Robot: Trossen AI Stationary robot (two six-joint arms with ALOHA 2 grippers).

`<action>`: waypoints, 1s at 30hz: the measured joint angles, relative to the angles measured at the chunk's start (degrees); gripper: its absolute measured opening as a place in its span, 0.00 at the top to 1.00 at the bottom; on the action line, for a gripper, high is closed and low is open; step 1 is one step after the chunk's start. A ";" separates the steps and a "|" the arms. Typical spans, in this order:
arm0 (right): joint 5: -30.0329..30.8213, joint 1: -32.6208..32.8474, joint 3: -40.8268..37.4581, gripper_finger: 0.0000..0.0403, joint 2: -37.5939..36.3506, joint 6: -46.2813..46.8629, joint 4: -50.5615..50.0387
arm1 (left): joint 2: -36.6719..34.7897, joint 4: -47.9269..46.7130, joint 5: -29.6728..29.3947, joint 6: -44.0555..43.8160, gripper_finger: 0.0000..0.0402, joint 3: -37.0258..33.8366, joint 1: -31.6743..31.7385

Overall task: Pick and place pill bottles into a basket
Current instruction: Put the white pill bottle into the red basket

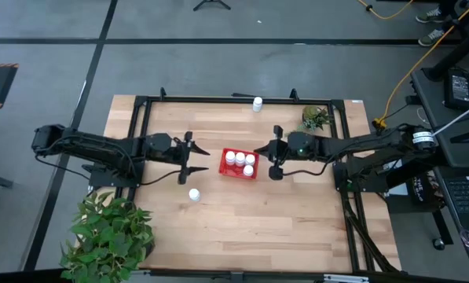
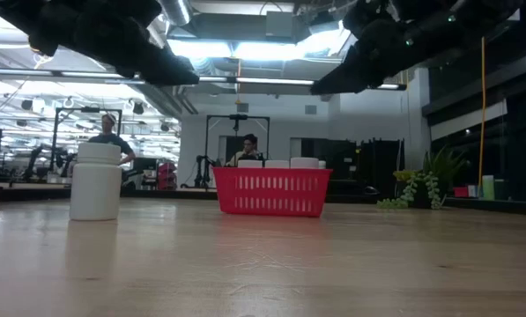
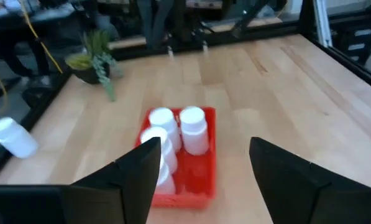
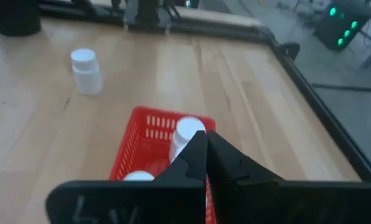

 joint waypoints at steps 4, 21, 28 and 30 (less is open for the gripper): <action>-1.19 0.05 -4.05 0.99 -0.02 -1.06 8.38 | 0.00 -3.65 1.43 0.07 0.40 0.00 -2.19; -5.17 -0.10 -18.69 0.99 0.00 4.79 32.70 | -0.02 -29.07 -3.56 -15.73 0.40 7.82 -19.30; -5.17 -0.10 -18.69 0.99 0.00 7.83 32.68 | 2.33 -30.83 -17.17 -22.89 0.40 7.72 -26.35; -5.17 -0.08 -18.69 0.99 0.00 7.92 32.66 | 4.32 -30.77 -18.92 -24.94 0.40 7.72 -27.59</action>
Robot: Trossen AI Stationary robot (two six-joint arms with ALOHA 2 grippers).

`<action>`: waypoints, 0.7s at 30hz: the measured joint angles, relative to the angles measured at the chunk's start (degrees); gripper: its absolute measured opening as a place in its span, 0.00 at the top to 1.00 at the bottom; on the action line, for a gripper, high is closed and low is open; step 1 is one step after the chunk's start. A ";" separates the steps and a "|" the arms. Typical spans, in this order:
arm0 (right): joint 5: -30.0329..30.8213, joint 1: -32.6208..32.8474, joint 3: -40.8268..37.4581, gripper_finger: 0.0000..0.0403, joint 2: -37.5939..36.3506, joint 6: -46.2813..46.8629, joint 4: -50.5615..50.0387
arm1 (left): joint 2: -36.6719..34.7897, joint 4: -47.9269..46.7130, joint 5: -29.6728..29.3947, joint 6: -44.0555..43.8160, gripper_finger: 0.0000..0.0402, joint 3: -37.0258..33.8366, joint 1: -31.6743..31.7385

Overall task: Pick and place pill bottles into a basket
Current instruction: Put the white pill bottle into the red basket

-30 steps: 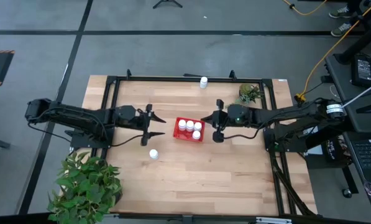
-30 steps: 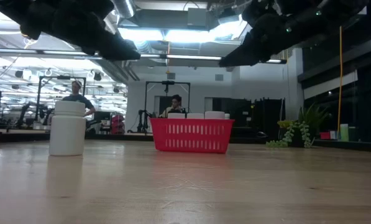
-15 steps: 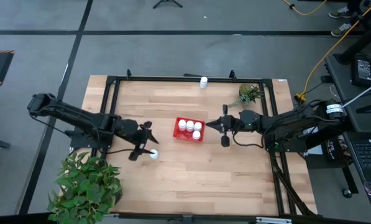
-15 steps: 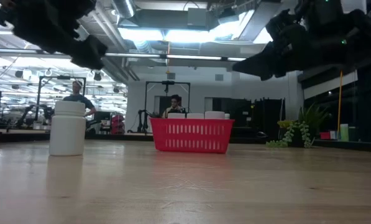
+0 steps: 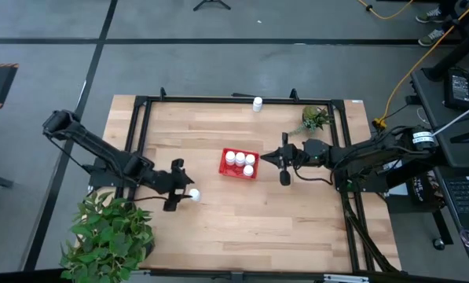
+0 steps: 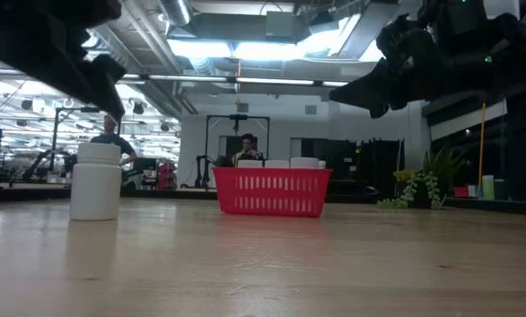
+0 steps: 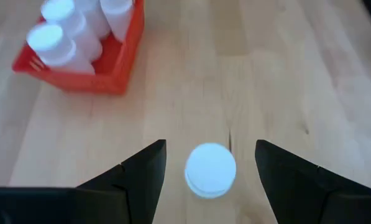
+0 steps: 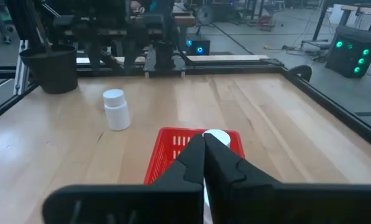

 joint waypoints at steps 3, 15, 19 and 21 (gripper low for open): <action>0.00 0.29 0.00 0.99 0.00 0.13 -0.11 | 3.71 0.00 -1.06 -2.93 0.40 -0.01 -1.17; 0.00 1.07 0.02 0.99 0.00 1.64 -1.80 | 9.73 1.23 -1.14 -5.34 0.40 -0.02 -1.56; 0.00 1.07 0.02 0.99 0.00 1.61 -2.28 | 10.88 1.81 -1.10 -7.17 0.40 -0.04 -1.56; 0.00 1.07 0.02 0.99 0.00 1.51 -2.43 | 11.82 1.74 -0.67 -7.82 0.40 -0.07 -1.56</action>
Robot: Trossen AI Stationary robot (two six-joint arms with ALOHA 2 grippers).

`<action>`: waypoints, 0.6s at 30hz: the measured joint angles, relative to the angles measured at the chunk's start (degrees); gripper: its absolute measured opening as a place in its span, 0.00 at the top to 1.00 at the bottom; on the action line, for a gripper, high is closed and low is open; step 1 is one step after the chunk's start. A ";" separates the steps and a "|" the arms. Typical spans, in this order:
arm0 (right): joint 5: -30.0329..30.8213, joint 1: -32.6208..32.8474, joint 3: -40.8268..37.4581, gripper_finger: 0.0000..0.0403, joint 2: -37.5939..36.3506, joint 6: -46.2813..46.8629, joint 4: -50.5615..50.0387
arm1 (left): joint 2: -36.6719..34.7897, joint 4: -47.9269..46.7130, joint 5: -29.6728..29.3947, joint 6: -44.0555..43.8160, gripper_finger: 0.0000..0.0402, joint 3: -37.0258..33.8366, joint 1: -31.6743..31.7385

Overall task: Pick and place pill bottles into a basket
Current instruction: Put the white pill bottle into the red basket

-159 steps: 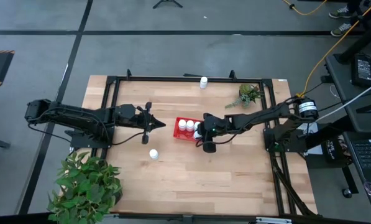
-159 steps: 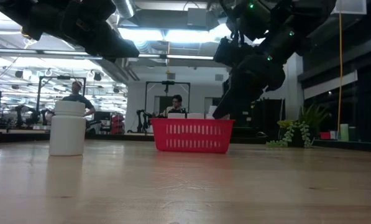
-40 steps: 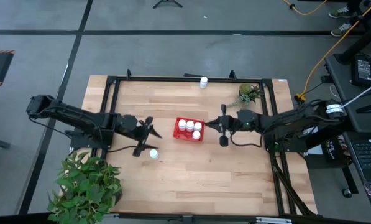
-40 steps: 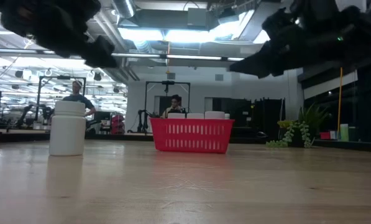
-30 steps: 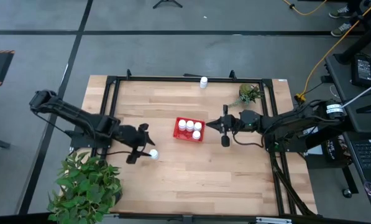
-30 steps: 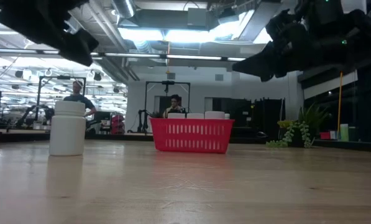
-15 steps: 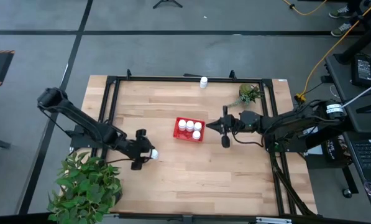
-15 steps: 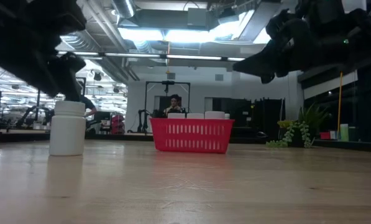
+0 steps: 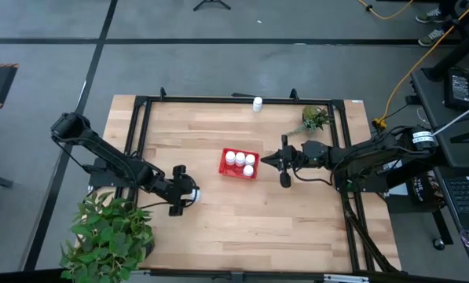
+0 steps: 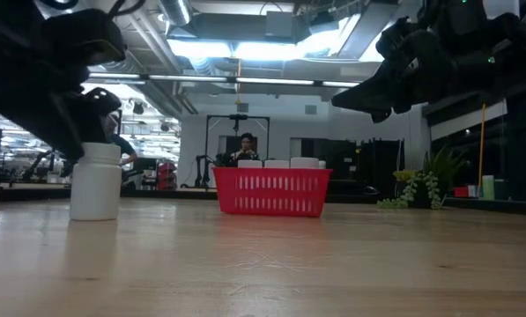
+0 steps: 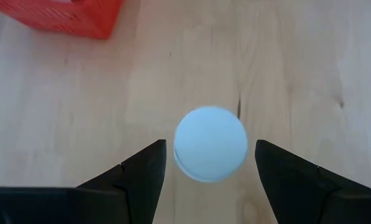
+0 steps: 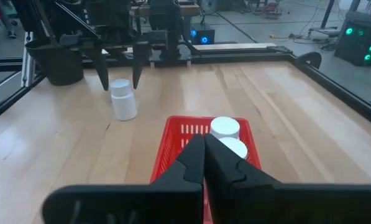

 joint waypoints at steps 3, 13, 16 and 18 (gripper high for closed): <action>0.00 0.00 0.00 0.99 0.00 0.07 -0.25 | 1.58 0.51 1.11 0.02 0.40 -0.02 0.00; -0.01 0.00 0.02 0.99 0.00 0.17 -0.68 | 2.22 3.59 0.86 2.91 0.40 -0.04 0.00; -0.01 0.00 0.02 0.99 0.00 0.16 -0.68 | 2.24 3.51 0.40 2.99 0.40 -0.04 0.00; 0.00 0.00 0.02 0.99 0.00 0.17 -0.70 | 2.24 3.50 -0.17 3.04 0.40 -0.04 0.00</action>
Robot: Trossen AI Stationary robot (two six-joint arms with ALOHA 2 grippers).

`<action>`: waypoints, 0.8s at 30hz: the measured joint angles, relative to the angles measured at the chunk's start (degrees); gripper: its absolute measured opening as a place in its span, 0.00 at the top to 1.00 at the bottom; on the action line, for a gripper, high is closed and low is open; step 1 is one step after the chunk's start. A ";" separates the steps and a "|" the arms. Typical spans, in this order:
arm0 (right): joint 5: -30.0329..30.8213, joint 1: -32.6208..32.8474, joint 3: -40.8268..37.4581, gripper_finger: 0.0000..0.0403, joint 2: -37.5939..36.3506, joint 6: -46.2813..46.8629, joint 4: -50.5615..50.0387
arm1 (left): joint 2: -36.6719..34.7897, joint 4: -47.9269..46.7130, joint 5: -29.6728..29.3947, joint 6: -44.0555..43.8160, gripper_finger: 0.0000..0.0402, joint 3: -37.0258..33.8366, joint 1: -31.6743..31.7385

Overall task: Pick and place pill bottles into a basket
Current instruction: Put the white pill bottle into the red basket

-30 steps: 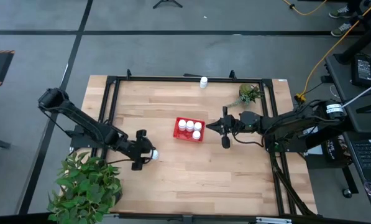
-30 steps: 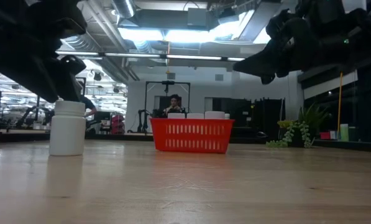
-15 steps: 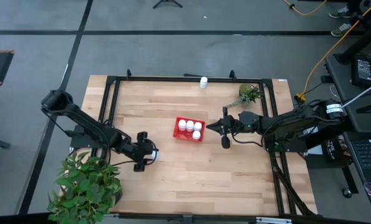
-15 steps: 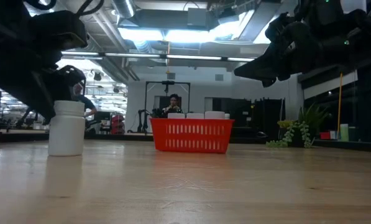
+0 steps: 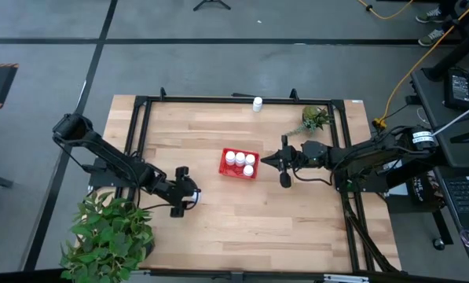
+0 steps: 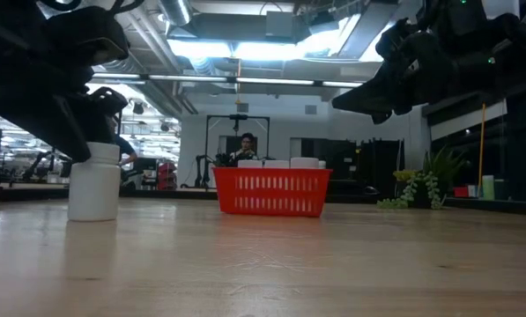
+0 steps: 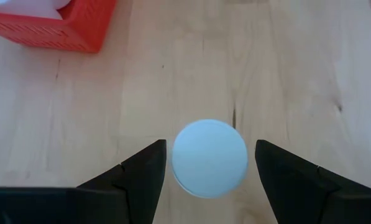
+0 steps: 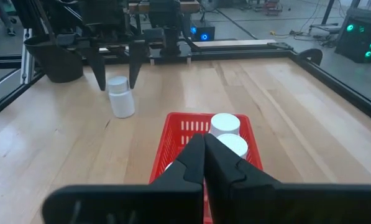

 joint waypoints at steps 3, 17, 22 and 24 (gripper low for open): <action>0.00 0.00 0.00 0.99 0.00 -0.02 0.00 | 0.00 0.01 -0.32 0.01 0.41 0.00 0.00; 0.00 0.00 0.00 0.99 0.00 -0.02 -1.18 | 0.00 0.68 -0.35 5.60 0.61 0.00 0.02; 0.00 0.00 0.00 0.99 0.00 -0.04 -1.18 | 0.00 0.85 -0.31 6.38 0.61 1.00 0.60; 0.00 0.00 0.00 0.99 0.00 -0.13 -1.18 | 0.00 0.87 -0.29 7.66 0.61 2.04 1.07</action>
